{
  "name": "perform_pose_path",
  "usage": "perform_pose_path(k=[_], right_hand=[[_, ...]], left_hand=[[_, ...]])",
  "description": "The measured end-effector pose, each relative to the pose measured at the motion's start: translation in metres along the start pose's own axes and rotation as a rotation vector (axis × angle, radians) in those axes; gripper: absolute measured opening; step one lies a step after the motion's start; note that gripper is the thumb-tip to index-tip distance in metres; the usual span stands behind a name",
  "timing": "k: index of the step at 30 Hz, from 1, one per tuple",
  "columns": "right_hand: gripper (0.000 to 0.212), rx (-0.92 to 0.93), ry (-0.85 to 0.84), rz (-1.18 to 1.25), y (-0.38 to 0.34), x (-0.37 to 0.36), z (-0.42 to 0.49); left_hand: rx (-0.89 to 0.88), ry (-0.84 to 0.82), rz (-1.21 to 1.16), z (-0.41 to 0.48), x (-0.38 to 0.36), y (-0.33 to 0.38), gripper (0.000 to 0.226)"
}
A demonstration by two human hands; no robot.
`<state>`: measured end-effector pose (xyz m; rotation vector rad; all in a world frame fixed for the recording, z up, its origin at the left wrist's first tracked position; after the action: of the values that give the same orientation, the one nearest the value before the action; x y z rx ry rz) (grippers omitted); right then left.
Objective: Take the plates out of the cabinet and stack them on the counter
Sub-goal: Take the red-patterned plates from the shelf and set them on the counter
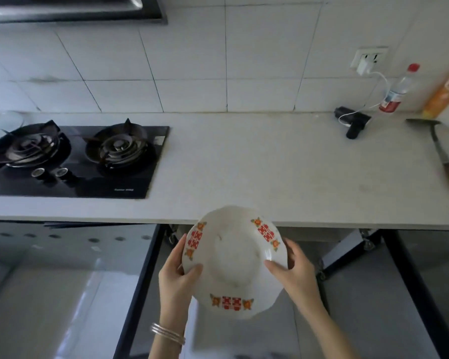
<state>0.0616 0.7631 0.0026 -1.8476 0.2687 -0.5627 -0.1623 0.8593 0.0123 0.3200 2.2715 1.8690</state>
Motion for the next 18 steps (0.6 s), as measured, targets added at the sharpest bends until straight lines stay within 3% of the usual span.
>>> perform_pose_path(k=[5,9,18], right_hand=[[0.051,0.084,-0.022,0.003,-0.036,0.009,0.004],[0.050,0.106,-0.075,0.000,-0.045,0.011,0.012],[0.035,0.170,-0.222,-0.065,-0.048,-0.003,0.019]], left_hand=[[-0.096,0.017,-0.055,-0.007,-0.004,0.035,0.077],[-0.077,0.047,-0.152,-0.012,-0.007,0.035,0.063],[-0.025,0.232,-0.285,-0.054,0.001,0.028,0.065]])
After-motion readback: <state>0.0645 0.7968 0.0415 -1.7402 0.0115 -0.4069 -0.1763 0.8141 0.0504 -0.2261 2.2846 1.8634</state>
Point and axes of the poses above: each hand's wrist, its own z-axis towards the middle knuckle, its own x-axis out of the back of the hand, y = z × x, the point moved 4 cm from there along z, towards the middle knuckle, and after that the axes turned 6 degrees about -y, right-handed, at the moved point
